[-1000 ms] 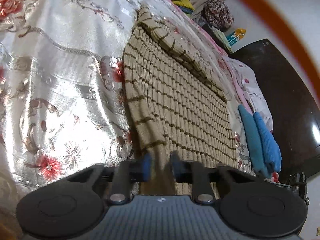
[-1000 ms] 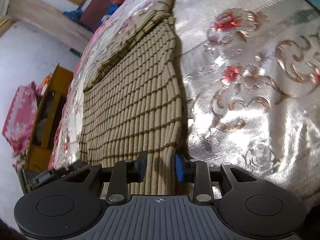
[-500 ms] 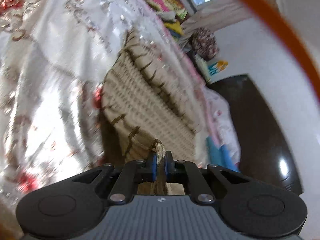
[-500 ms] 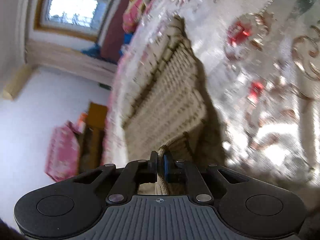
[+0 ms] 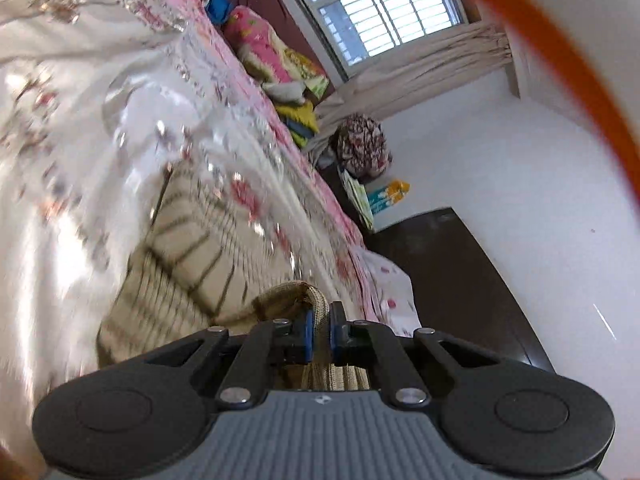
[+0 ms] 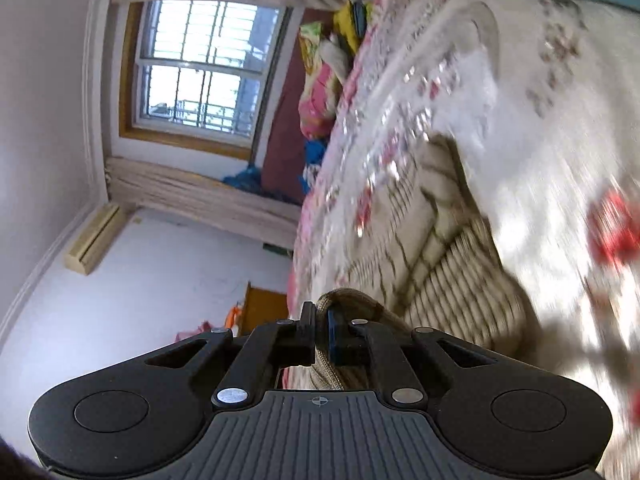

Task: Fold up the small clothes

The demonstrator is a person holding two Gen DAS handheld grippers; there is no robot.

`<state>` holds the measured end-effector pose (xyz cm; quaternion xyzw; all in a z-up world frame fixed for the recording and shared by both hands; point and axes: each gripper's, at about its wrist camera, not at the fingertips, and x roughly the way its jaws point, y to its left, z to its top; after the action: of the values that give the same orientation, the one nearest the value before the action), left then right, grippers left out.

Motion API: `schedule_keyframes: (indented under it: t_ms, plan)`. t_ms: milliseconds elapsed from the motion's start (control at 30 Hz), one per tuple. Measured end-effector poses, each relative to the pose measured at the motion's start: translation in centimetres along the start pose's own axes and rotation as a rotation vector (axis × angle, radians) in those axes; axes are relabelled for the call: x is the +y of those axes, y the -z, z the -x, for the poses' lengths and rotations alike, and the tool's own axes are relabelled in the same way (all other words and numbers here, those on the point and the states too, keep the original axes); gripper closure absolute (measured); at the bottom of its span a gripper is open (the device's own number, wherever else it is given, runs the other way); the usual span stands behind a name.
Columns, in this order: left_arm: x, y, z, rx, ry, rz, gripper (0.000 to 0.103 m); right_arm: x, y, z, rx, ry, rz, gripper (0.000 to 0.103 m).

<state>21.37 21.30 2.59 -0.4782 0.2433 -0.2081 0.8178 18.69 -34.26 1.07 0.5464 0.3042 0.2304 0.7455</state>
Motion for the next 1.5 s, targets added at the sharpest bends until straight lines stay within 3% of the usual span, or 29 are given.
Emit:
schedule_keyframes:
  t_ms: [167, 367, 733, 967, 1200, 1333, 1500]
  plan:
    - [1.5, -2.9, -3.6, -0.030, -0.022, 0.014, 0.090, -0.3, -3.2, -3.1, -0.042, 0.005, 0.001, 0.096]
    - [4.1, -4.9, -7.3, -0.033, -0.099, 0.031, 0.091, -0.2, -6.1, -7.9, -0.058, 0.046, 0.026, 0.097]
    - [6.6, -7.0, -10.0, -0.027, -0.176, 0.039, 0.091, -1.9, -8.7, -14.0, -0.077, 0.173, 0.042, 0.097]
    - [8.6, -7.3, -10.8, -0.036, -0.245, 0.095, 0.091, -3.8, -9.3, -14.7, -0.097, 0.243, 0.027, 0.097]
    - [8.9, -7.9, -10.8, -0.047, -0.255, 0.137, 0.090, -3.8, -9.9, -14.9, -0.107, 0.268, 0.055, 0.097]
    - [8.4, -8.2, -10.7, -0.043, -0.246, 0.139, 0.079, -4.4, -10.0, -14.9, -0.089, 0.264, 0.022, 0.093]
    - [7.5, -7.9, -9.9, -0.065, -0.272, 0.094, 0.076, -4.0, -10.4, -14.2, -0.104, 0.247, 0.013, 0.092]
